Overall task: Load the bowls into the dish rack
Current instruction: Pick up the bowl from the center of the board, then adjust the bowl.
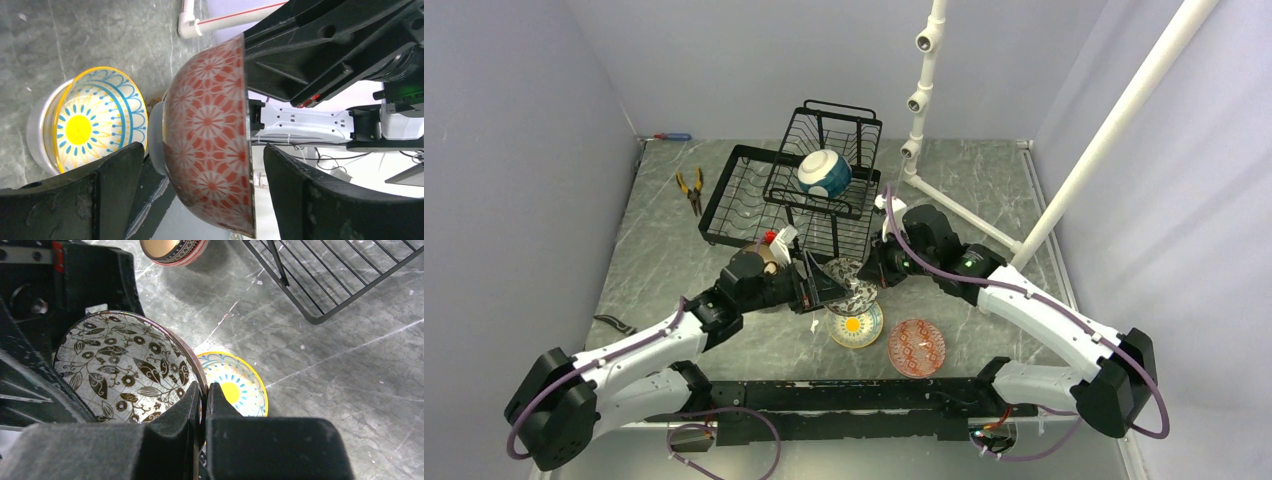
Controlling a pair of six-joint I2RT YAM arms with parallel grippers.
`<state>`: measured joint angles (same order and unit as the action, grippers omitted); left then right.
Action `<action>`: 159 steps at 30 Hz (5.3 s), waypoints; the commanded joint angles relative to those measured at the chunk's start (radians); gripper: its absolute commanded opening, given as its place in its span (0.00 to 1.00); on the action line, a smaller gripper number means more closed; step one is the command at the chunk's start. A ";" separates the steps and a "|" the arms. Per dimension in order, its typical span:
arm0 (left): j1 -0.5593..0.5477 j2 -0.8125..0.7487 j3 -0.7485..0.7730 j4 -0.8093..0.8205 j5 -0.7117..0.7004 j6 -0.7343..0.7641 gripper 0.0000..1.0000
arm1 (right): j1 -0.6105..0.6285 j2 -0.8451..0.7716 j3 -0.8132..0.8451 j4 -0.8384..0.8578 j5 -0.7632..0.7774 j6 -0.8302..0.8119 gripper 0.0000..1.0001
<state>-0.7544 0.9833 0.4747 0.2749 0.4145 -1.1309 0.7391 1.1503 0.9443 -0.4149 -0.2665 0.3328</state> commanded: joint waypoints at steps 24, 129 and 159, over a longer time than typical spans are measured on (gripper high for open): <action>0.002 0.036 0.006 0.145 0.049 -0.065 0.57 | -0.001 -0.038 0.037 0.081 -0.055 0.015 0.00; 0.084 0.618 1.649 -1.097 -0.648 0.861 0.03 | -0.345 -0.145 -0.203 0.222 -0.393 0.076 0.99; 0.102 0.510 1.405 -0.801 -0.492 0.957 0.03 | -0.374 0.175 0.319 0.343 -0.354 0.349 0.94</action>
<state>-0.6399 1.5810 1.8774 -0.6815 -0.1413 -0.1425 0.3687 1.2655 1.2079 -0.0734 -0.6415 0.6308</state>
